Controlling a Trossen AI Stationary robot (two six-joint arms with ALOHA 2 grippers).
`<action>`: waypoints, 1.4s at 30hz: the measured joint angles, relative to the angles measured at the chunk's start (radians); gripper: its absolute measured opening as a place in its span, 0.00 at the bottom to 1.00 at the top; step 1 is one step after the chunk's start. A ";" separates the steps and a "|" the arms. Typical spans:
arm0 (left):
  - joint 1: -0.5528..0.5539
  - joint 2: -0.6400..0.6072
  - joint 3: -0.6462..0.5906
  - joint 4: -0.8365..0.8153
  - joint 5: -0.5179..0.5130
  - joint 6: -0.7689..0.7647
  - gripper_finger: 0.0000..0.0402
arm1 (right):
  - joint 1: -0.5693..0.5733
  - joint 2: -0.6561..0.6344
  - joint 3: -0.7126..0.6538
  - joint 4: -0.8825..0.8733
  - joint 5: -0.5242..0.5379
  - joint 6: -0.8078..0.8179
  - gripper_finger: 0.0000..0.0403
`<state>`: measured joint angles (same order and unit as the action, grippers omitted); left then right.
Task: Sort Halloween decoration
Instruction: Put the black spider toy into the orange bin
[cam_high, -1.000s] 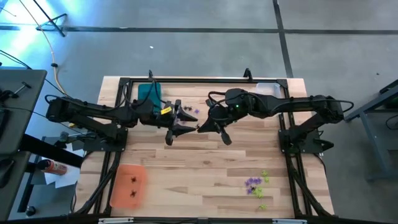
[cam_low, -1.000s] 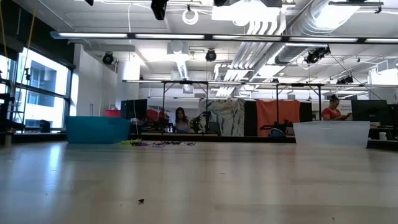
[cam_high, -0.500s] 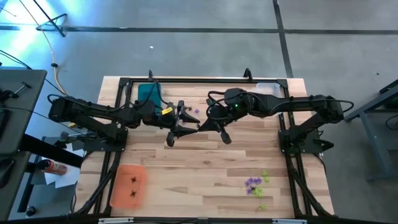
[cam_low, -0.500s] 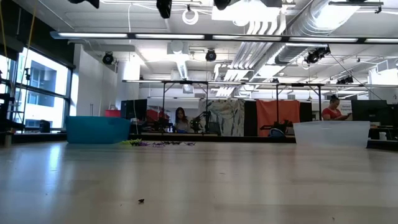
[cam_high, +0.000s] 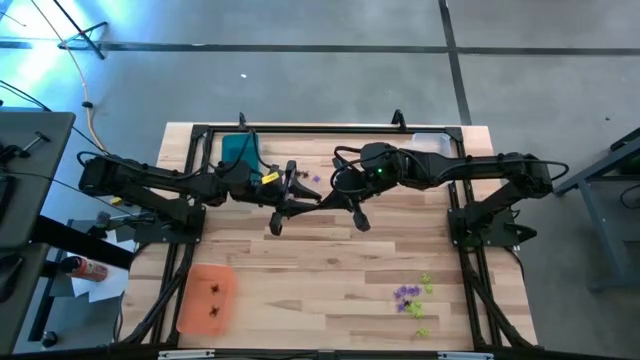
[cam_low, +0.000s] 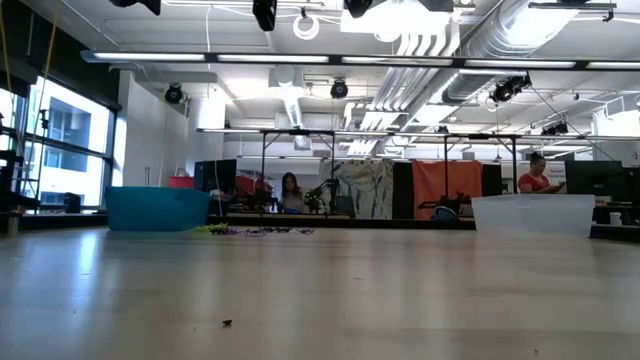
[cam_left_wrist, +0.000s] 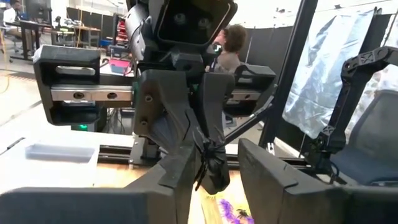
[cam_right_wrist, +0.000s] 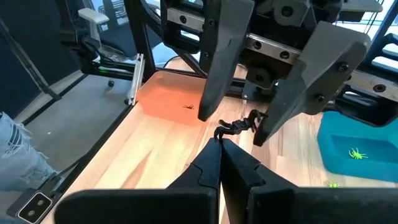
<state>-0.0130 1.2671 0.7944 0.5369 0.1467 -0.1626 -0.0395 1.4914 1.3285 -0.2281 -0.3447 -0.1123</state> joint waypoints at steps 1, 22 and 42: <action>0.000 0.000 0.000 0.000 0.000 0.000 0.24 | 0.000 0.000 0.000 0.001 0.000 0.000 0.00; 0.097 -0.152 0.002 -0.394 0.045 -0.014 0.00 | -0.006 -0.082 0.000 -0.302 0.374 0.138 0.33; -0.719 -0.286 0.000 -1.260 -0.125 -0.637 0.00 | -0.007 -0.232 -0.372 -0.533 0.350 0.308 0.60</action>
<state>-0.7322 0.9810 0.7944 -0.7234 0.0218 -0.7998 -0.0463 1.2594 0.9567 -0.7613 0.0050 0.1952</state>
